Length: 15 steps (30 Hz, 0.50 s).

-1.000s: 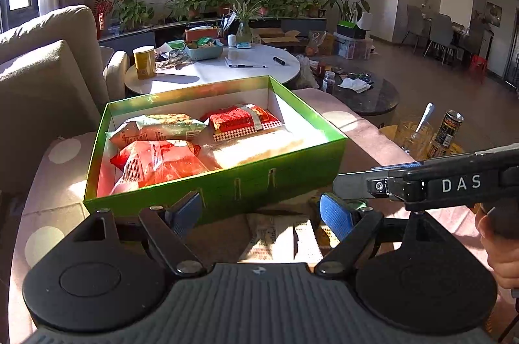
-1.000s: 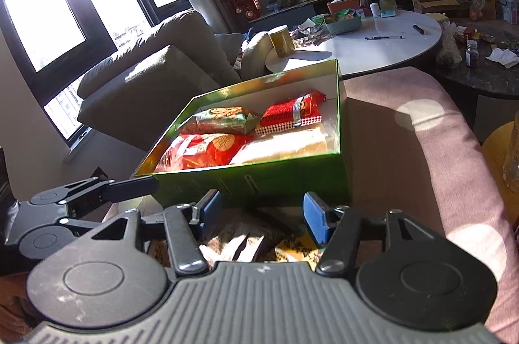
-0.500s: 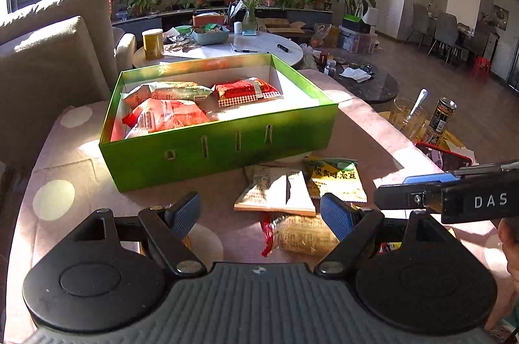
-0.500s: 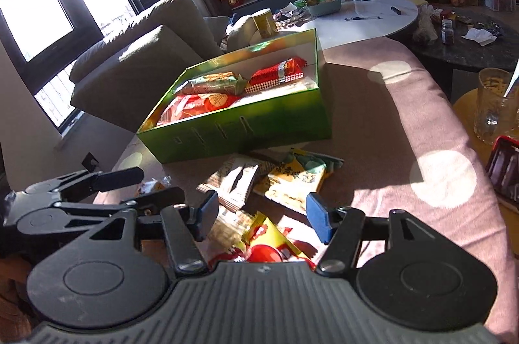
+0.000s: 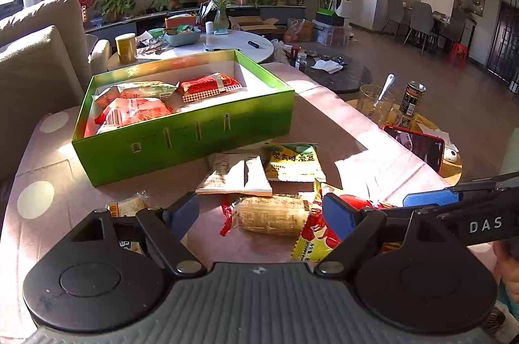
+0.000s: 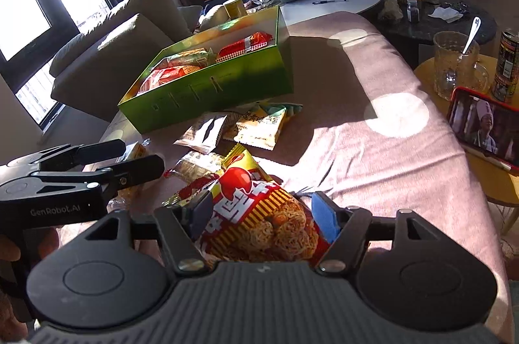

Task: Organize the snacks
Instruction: 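Grasp the red-and-yellow cracker bag with the right gripper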

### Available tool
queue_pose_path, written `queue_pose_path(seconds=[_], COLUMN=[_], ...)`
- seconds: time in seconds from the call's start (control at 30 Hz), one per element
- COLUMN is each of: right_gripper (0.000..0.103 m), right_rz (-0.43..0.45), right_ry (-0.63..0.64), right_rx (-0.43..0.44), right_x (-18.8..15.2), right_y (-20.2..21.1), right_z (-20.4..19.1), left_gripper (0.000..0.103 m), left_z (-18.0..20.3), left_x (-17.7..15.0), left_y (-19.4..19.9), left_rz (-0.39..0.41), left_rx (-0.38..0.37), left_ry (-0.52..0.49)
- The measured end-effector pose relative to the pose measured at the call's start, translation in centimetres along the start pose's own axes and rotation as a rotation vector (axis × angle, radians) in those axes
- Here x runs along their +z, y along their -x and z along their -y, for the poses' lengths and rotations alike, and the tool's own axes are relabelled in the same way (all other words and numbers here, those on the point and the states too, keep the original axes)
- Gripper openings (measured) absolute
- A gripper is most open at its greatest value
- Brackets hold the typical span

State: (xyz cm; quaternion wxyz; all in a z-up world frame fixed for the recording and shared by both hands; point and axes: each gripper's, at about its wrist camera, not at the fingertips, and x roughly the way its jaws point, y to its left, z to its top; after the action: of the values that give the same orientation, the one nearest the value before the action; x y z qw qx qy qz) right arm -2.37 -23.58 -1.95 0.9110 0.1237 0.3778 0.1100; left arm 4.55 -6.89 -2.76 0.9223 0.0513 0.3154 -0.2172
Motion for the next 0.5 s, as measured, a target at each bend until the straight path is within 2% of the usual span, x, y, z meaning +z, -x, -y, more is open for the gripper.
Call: queue_pose_path(seconds=[0.17, 0.37, 0.5], right_gripper=[0.065, 0.065, 0.065], right_rz=[0.01, -0.043, -0.081], right_ry=[-0.014, -0.053, -0.045], right_rx=[-0.011, -0.04, -0.022], right_x=[-0.3, -1.4, -2.2], right_y=[1.3, 2.3, 2.1], right_z=[0.7, 2.0, 1.8], left_gripper=[0.081, 0.081, 0.081], left_z=[0.5, 1.0, 1.8], left_x=[0.3, 0.4, 0.0], left_y=[-0.2, -1.3, -1.9], left_rz=[0.0, -0.022, -0.05], left_rx=[-0.018, -0.075, -0.121], left_ry=[-0.029, -0.034, -0.039])
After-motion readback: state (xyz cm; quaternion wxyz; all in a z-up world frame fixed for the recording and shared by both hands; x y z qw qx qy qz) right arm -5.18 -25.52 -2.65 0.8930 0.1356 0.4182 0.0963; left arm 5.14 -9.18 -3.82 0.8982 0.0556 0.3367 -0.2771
